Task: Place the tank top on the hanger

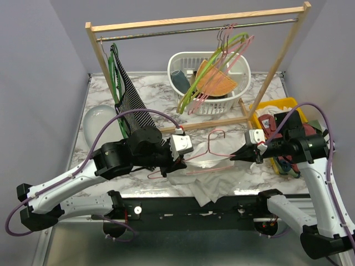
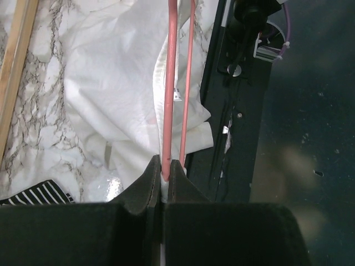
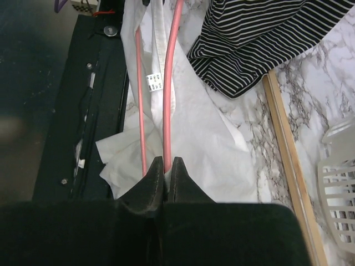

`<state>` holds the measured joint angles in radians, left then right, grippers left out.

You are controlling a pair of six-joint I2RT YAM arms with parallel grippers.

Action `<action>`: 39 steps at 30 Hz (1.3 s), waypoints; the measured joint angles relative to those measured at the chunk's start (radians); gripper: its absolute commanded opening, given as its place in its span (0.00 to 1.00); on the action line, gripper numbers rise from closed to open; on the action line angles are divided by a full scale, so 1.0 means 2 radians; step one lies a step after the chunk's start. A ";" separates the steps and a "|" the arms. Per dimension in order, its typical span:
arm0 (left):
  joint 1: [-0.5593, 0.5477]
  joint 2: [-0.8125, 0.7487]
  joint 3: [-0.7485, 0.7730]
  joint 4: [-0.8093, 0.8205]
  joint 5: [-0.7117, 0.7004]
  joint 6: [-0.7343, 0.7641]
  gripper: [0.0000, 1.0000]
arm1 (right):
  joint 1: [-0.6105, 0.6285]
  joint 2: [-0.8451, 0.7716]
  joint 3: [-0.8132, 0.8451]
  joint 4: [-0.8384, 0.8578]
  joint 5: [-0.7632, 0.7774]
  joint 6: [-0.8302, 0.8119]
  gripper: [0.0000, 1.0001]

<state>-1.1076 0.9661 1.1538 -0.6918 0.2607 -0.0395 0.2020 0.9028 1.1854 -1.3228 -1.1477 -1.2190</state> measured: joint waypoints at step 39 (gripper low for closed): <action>0.000 -0.065 -0.054 -0.048 -0.017 0.016 0.00 | 0.008 0.010 0.038 -0.006 -0.022 0.019 0.56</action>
<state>-1.1084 0.8352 1.0458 -0.7879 0.2276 -0.0067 0.2180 0.9222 1.2606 -1.3354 -1.1915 -1.1820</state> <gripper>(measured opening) 0.043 0.137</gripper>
